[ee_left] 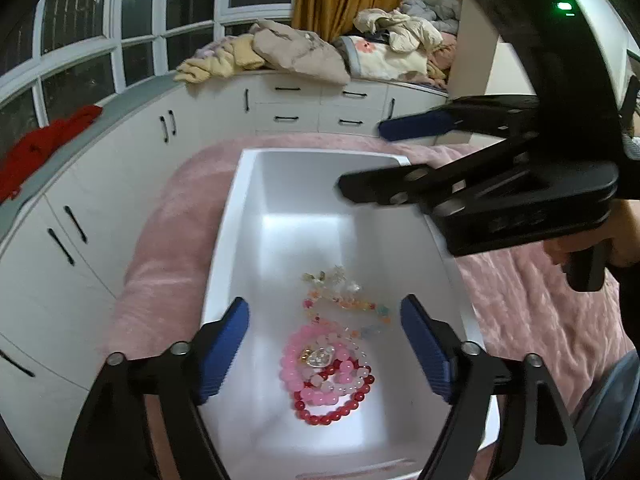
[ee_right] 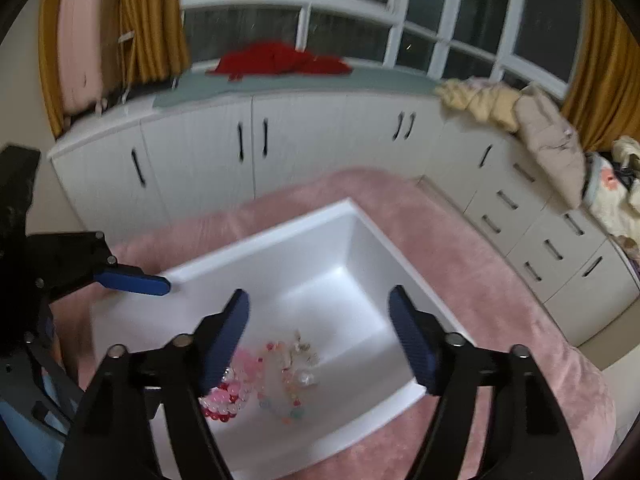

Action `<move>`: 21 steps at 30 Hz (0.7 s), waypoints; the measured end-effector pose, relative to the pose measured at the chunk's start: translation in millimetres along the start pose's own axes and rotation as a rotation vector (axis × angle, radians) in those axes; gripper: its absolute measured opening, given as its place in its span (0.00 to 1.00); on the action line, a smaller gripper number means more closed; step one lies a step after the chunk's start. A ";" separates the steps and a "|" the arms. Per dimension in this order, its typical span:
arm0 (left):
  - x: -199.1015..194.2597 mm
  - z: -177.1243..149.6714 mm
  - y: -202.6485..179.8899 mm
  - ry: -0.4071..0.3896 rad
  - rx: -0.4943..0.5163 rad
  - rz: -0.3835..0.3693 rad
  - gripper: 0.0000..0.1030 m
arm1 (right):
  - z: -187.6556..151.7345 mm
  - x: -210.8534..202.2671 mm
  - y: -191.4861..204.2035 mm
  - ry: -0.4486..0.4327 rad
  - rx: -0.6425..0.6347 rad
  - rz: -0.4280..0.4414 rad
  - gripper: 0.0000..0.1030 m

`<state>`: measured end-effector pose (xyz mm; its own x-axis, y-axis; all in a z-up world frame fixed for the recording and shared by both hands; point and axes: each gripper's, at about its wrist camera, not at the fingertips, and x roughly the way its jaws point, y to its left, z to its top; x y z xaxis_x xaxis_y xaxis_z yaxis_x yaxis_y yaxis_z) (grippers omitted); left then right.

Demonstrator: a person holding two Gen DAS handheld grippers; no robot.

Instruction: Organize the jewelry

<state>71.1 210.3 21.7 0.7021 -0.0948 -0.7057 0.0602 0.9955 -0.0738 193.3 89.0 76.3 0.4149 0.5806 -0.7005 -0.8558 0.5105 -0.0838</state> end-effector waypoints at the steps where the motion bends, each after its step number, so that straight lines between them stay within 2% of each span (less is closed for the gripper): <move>1: -5.7 0.9 -1.3 -0.006 0.002 0.008 0.80 | 1.1 -8.8 -1.6 -0.020 0.008 -0.004 0.76; 3: -15.9 1.2 -3.5 -0.019 0.005 0.023 0.83 | 1.6 -29.1 -3.4 -0.060 0.030 -0.022 0.83; 5: -27.8 0.2 -7.6 -0.038 0.011 0.051 0.89 | -1.2 -46.6 -4.6 -0.095 0.046 -0.040 0.87; 9: -51.0 -4.5 -17.4 -0.086 0.030 0.101 0.91 | -15.1 -76.1 -4.7 -0.152 0.069 -0.087 0.95; 13: -70.9 -15.7 -17.1 -0.138 -0.028 0.108 0.91 | -33.2 -94.3 -6.6 -0.170 0.135 -0.082 0.95; 21: -81.1 -34.6 -21.7 -0.131 -0.034 0.184 0.92 | -74.2 -114.5 10.5 -0.183 0.174 -0.096 0.95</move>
<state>-11.7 196.0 56.2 0.7855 0.0928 -0.6119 -0.1002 0.9947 0.0222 113.9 -19.2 103.1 0.5541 0.6212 -0.5541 -0.7503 0.6610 -0.0092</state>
